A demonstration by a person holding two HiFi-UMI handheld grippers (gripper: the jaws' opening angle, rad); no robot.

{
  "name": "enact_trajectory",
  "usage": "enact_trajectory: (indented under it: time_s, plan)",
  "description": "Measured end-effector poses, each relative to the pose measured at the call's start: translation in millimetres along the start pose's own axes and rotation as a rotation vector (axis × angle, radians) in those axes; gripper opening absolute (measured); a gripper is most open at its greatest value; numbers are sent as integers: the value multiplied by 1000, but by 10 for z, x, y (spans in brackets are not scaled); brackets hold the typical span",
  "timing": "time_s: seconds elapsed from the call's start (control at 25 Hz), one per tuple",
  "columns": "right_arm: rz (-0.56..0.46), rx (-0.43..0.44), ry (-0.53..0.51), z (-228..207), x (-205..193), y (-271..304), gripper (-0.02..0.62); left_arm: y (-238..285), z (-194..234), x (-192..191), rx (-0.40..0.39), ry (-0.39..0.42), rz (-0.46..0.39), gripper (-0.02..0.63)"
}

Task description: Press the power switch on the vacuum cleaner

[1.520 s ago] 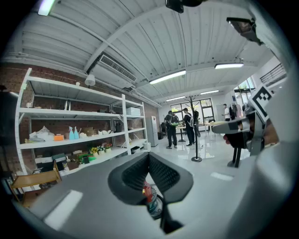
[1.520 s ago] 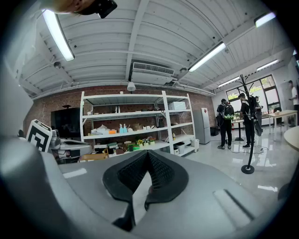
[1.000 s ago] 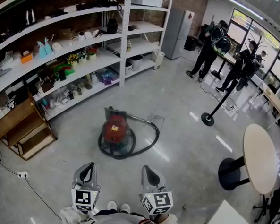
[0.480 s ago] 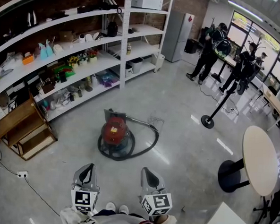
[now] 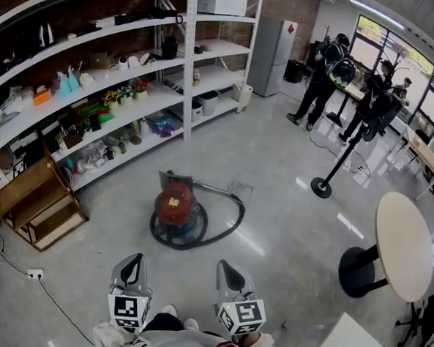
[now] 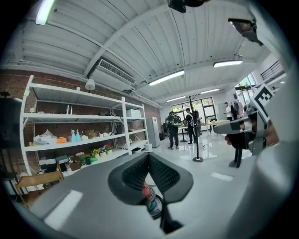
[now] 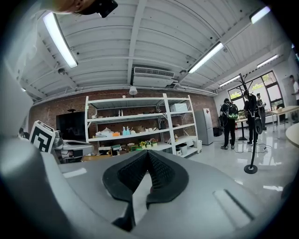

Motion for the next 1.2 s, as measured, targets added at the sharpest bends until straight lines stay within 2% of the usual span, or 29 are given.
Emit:
enact_trajectory:
  time_s: [0.16, 0.52, 1.2]
  plan:
    - [-4, 2, 0, -31, 15, 5, 0, 28, -24, 82, 0, 10, -16, 0]
    - [9, 8, -11, -11, -46, 117, 0, 84, 39, 0, 7, -7, -15, 0]
    - [32, -13, -14, 68, -11, 652, 0, 454, 446, -63, -10, -31, -9, 0]
Point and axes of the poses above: the fingertips, and each gripper's own axes: y forward along the fingers, z to its left, x out of its top, the point moved 2 cm from there along -y, backward along the fingers, and after that the axes turned 13 degrees about -x, right-handed, at the moved point
